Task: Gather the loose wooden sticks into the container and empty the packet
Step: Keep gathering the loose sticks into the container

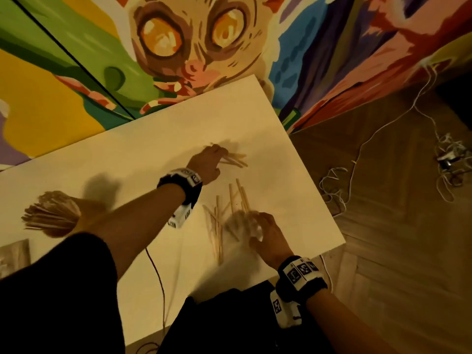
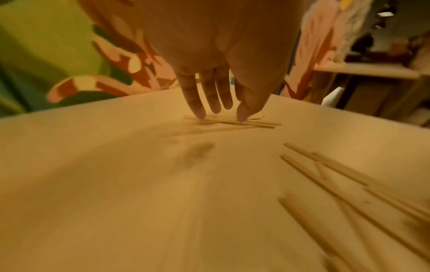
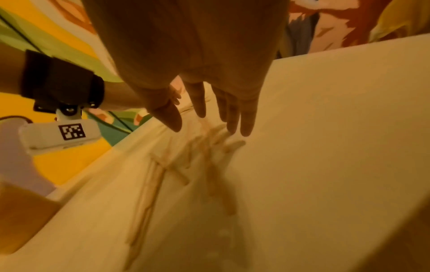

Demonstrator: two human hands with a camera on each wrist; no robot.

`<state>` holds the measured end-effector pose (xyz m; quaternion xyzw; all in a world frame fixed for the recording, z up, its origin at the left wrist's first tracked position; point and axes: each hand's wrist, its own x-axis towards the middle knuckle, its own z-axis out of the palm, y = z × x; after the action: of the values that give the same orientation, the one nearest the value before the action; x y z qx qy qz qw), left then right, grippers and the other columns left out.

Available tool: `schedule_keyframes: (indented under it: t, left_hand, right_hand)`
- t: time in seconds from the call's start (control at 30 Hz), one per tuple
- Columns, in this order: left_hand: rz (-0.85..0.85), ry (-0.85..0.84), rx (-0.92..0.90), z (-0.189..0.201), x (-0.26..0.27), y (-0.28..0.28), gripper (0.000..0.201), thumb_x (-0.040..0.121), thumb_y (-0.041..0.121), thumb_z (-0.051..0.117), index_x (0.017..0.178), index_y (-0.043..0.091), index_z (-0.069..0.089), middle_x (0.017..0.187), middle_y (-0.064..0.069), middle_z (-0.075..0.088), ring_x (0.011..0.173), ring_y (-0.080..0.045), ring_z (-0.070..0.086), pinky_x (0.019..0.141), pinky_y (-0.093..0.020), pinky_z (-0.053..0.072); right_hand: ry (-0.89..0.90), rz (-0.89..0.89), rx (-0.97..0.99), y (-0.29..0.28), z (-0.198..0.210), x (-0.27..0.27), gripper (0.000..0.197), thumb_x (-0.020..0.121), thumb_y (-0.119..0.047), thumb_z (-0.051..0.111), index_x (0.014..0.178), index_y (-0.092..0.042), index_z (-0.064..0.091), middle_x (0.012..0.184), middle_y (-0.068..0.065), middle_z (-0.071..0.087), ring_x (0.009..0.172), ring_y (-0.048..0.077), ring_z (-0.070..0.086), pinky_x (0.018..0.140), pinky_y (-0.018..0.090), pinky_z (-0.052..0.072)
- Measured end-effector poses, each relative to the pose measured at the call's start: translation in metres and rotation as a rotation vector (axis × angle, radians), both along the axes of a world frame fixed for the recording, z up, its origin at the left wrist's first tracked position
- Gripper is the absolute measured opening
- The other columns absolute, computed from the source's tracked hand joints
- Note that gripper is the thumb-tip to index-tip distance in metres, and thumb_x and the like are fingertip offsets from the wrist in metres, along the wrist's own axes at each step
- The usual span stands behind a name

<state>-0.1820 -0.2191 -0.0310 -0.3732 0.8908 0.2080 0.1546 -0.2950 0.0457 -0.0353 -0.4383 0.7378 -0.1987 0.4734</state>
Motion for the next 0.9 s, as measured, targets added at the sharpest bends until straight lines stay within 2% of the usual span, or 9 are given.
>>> schedule_keyframes:
  t: [0.07,0.13,0.3,0.37,0.5,0.6,0.67,0.8,0.9]
  left_hand:
    - [-0.158,-0.113,-0.077,-0.006,-0.021,-0.019,0.070,0.091,0.021,0.060,0.151,0.017,0.023,0.158,-0.011,0.018,0.141,-0.031,0.025,0.106,-0.043,0.033]
    - [-0.267,-0.195,-0.152,-0.013,-0.036,-0.027,0.066,0.093,0.028,0.058,0.149,0.015,0.025,0.155,-0.013,0.021,0.138,-0.032,0.028,0.104,-0.043,0.032]
    - [-0.392,-0.245,-0.276,-0.019,-0.021,-0.040,0.040,0.100,0.011,0.040,0.140,0.005,0.036,0.144,-0.018,0.037,0.127,-0.035,0.040,0.095,-0.044,0.037]
    - [-0.306,-0.220,-0.218,-0.017,0.004,-0.045,0.037,0.099,0.008,0.041,0.136,0.002,0.042,0.138,-0.019,0.043,0.123,-0.037,0.045,0.095,-0.045,0.039]
    - [0.039,-0.143,-0.064,-0.005,0.058,-0.036,0.026,0.098,0.012,0.045,0.119,-0.001,0.054,0.119,-0.023,0.054,0.107,-0.040,0.054,0.087,-0.044,0.041]
    - [0.259,-0.081,0.005,-0.008,0.103,-0.003,0.018,0.093,0.016,0.055,0.102,0.000,0.059,0.105,-0.023,0.060,0.097,-0.040,0.057,0.079,-0.044,0.044]
    - [0.421,-0.023,0.059,-0.014,0.127,0.034,0.013,0.088,0.017,0.063,0.092,0.004,0.061,0.096,-0.021,0.063,0.092,-0.038,0.059,0.075,-0.041,0.045]
    - [0.695,0.052,0.134,-0.019,0.133,0.110,0.016,0.085,0.018,0.065,0.095,0.007,0.059,0.095,-0.014,0.062,0.089,-0.032,0.057,0.072,-0.034,0.040]
    - [0.784,0.168,0.171,-0.021,0.108,0.146,0.012,0.088,0.019,0.060,0.093,0.008,0.057,0.092,-0.012,0.062,0.086,-0.033,0.059,0.071,-0.036,0.045]
  right_hand:
    - [0.021,-0.077,-0.011,0.016,-0.003,-0.017,0.062,0.079,-0.002,0.063,0.139,-0.013,0.047,0.132,0.007,0.044,0.111,0.024,0.057,0.096,0.034,0.049]
    - [0.049,-0.138,0.021,0.034,-0.009,-0.033,0.056,0.080,0.001,0.062,0.134,-0.012,0.051,0.120,0.005,0.048,0.102,0.021,0.057,0.091,0.031,0.049]
    - [0.105,-0.185,0.106,0.054,-0.019,-0.047,0.036,0.080,0.002,0.061,0.115,-0.008,0.062,0.100,0.000,0.051,0.095,0.026,0.059,0.077,0.021,0.038]
    - [0.110,-0.175,0.101,0.049,-0.021,-0.048,0.032,0.082,0.000,0.060,0.113,-0.008,0.063,0.099,0.001,0.055,0.093,0.025,0.060,0.076,0.020,0.038]
    - [0.089,-0.170,0.083,0.024,-0.021,-0.044,0.030,0.087,-0.004,0.058,0.116,-0.009,0.065,0.105,0.007,0.068,0.091,0.018,0.061,0.079,0.018,0.041]
    - [0.056,-0.131,0.099,-0.002,-0.021,-0.038,0.028,0.088,-0.006,0.057,0.116,-0.007,0.065,0.103,0.008,0.070,0.086,0.016,0.060,0.074,0.018,0.041]
    - [0.053,-0.111,0.109,-0.022,-0.022,-0.034,0.026,0.088,-0.007,0.057,0.113,-0.007,0.066,0.100,0.010,0.071,0.084,0.020,0.062,0.072,0.023,0.045]
    - [0.048,-0.054,0.134,-0.054,-0.029,-0.019,0.022,0.087,-0.011,0.057,0.106,-0.007,0.068,0.100,0.014,0.072,0.090,0.030,0.068,0.083,0.042,0.056]
    - [-0.060,-0.064,0.153,-0.063,-0.028,-0.003,0.020,0.087,-0.005,0.057,0.102,-0.002,0.069,0.092,0.018,0.073,0.082,0.031,0.071,0.081,0.043,0.058]
